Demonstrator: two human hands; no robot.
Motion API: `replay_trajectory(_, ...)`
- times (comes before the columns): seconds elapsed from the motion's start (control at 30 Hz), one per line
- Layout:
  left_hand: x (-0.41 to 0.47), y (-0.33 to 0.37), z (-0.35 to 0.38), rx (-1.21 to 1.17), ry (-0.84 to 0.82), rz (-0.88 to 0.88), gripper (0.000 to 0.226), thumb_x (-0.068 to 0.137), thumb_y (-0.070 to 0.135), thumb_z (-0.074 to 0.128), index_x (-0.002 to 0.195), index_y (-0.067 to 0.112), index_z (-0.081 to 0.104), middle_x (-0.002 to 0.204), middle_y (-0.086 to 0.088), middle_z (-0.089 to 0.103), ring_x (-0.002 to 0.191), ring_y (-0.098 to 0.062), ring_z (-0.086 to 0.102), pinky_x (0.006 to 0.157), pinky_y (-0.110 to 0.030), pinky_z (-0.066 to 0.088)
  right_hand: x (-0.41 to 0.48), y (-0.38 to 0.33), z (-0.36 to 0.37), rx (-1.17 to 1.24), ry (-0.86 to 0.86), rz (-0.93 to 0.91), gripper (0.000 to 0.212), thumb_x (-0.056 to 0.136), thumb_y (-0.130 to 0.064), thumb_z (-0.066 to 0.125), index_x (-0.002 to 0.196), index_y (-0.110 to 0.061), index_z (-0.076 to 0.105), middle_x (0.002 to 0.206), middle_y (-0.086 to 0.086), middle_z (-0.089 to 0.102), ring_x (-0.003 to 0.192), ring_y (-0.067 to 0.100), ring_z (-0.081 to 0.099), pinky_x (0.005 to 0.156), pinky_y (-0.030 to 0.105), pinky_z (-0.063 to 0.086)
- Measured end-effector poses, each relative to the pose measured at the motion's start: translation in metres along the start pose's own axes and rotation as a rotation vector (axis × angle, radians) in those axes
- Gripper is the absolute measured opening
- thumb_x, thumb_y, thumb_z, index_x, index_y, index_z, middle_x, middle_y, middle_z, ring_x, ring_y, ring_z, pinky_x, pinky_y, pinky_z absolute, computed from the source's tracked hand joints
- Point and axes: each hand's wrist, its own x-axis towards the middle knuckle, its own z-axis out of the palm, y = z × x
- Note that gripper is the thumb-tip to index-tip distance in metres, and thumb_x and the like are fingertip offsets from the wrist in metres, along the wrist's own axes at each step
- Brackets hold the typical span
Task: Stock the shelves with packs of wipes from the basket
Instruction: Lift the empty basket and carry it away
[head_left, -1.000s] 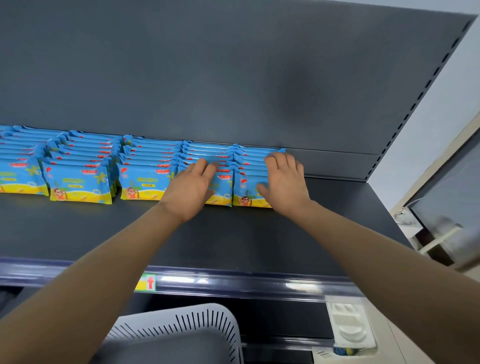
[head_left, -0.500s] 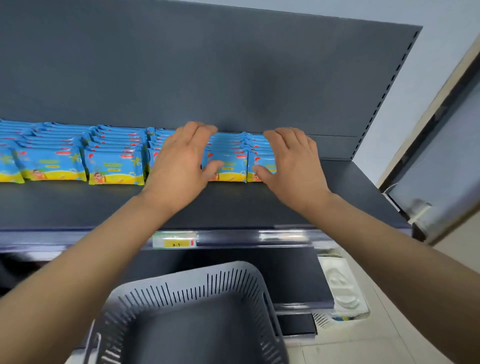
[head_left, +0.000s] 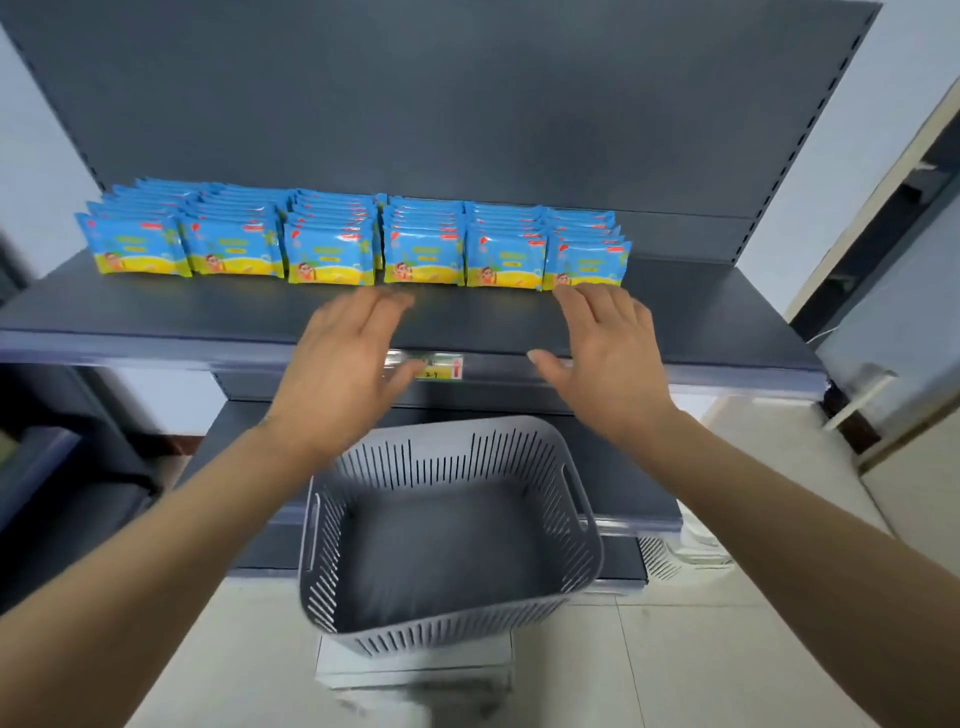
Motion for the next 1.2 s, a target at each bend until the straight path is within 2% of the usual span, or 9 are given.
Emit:
replay_trajectory(0.23, -0.106, -0.019, 0.053, -0.058, -0.318, -0.377, 0.058, 0.075, 0.025, 0.075, 0.123, 0.003, 0.052, 0.116, -0.018, 0.055, 0.103, -0.039, 0.055, 0.09, -0.046, 0.044, -0.072, 0.019, 0.067, 0.091, -0.442, 0.169, 0.056, 0.087, -0.038, 0.057, 0.133, -0.011, 0.041, 0.136, 0.009, 0.046, 0.128, 0.028, 0.037, 0.106, 0.042, 0.029)
replay_trajectory(0.43, -0.162, -0.041, 0.097, -0.229, -0.436, -0.882, 0.062, 0.076, 0.031, 0.074, 0.127, 0.01, 0.048, 0.121, -0.011, 0.048, 0.108, -0.029, 0.052, 0.094, -0.039, 0.042, -0.11, 0.051, 0.128, 0.388, -0.687, 0.54, 0.043, 0.085, -0.036, 0.06, 0.115, -0.007, 0.053, 0.116, 0.014, 0.055, 0.109, 0.033, 0.051, 0.093, 0.044, 0.044)
replay_trajectory(0.5, -0.169, -0.047, 0.109, -0.231, -0.418, -1.014, 0.061, 0.077, 0.034, 0.073, 0.126, 0.009, 0.048, 0.122, -0.014, 0.048, 0.11, -0.031, 0.05, 0.095, -0.041, 0.043, -0.116, 0.059, 0.144, 0.553, -0.683, 0.743, 0.026, 0.087, -0.037, 0.058, 0.098, -0.015, 0.052, 0.098, 0.007, 0.054, 0.094, 0.024, 0.05, 0.074, 0.034, 0.044)
replay_trajectory(0.57, -0.171, -0.053, 0.119, -0.293, -0.385, -1.202, 0.059, 0.08, 0.037, 0.069, 0.125, 0.005, 0.049, 0.12, -0.016, 0.051, 0.104, -0.031, 0.054, 0.087, -0.039, 0.046, -0.119, 0.064, 0.158, 0.69, -0.651, 0.958, 0.035, 0.088, -0.038, 0.056, 0.108, -0.009, 0.057, 0.094, 0.004, 0.054, 0.086, 0.021, 0.049, 0.067, 0.03, 0.039)
replay_trajectory(0.67, -0.169, -0.06, 0.129, -0.566, -0.322, -1.45, 0.043, 0.084, 0.039, 0.063, 0.104, 0.0, 0.059, 0.083, -0.013, 0.062, 0.064, -0.024, 0.055, 0.06, -0.029, 0.043, -0.121, 0.071, 0.176, 0.96, -0.553, 1.25, 0.041, 0.091, -0.031, 0.056, 0.109, 0.006, 0.058, 0.079, 0.012, 0.061, 0.066, 0.024, 0.057, 0.059, 0.033, 0.048)
replay_trajectory(0.73, -0.168, -0.067, 0.134, -0.804, -0.231, -1.572, 0.031, 0.088, 0.034, 0.059, 0.084, 0.004, 0.055, 0.062, -0.008, 0.053, 0.042, -0.016, 0.047, 0.044, -0.021, 0.037, -0.121, 0.071, 0.183, 1.092, -0.519, 1.356, 0.031, 0.094, -0.029, 0.054, 0.101, 0.001, 0.058, 0.074, 0.012, 0.061, 0.058, 0.02, 0.061, 0.052, 0.028, 0.052)
replay_trajectory(0.83, -0.164, -0.075, 0.139, -1.058, -0.151, -1.715, 0.031, 0.095, 0.026, 0.048, 0.069, 0.01, 0.042, 0.052, -0.003, 0.046, 0.032, -0.01, 0.038, 0.032, -0.013, 0.026, -0.121, 0.07, 0.19, 1.156, -0.531, 1.402, 0.028, 0.097, -0.028, 0.049, 0.089, -0.003, 0.058, 0.075, 0.011, 0.064, 0.048, 0.013, 0.062, 0.041, 0.019, 0.049)
replay_trajectory(1.0, -0.152, -0.076, 0.135, -1.182, -0.31, -1.74, 0.039, 0.101, 0.027, 0.031, 0.065, 0.014, 0.033, 0.033, 0.005, 0.034, 0.027, -0.007, 0.028, 0.027, -0.014, 0.018, -0.127, 0.069, 0.175, 1.207, -0.48, 1.463, 0.024, 0.096, -0.021, 0.05, 0.096, 0.002, 0.058, 0.068, 0.014, 0.063, 0.046, 0.015, 0.057, 0.035, 0.02, 0.042)
replay_trajectory(1.2, -0.125, -0.058, 0.132, -1.191, -0.401, -1.689, 0.037, 0.1, 0.022, 0.036, 0.065, 0.011, 0.037, 0.029, 0.005, 0.035, 0.021, -0.006, 0.028, 0.025, -0.012, 0.02, -0.152, 0.079, 0.128, 1.417, -0.295, 1.637, 0.018, 0.097, -0.018, 0.049, 0.104, -0.003, 0.054, 0.07, 0.01, 0.054, 0.048, 0.011, 0.054, 0.035, 0.017, 0.043)
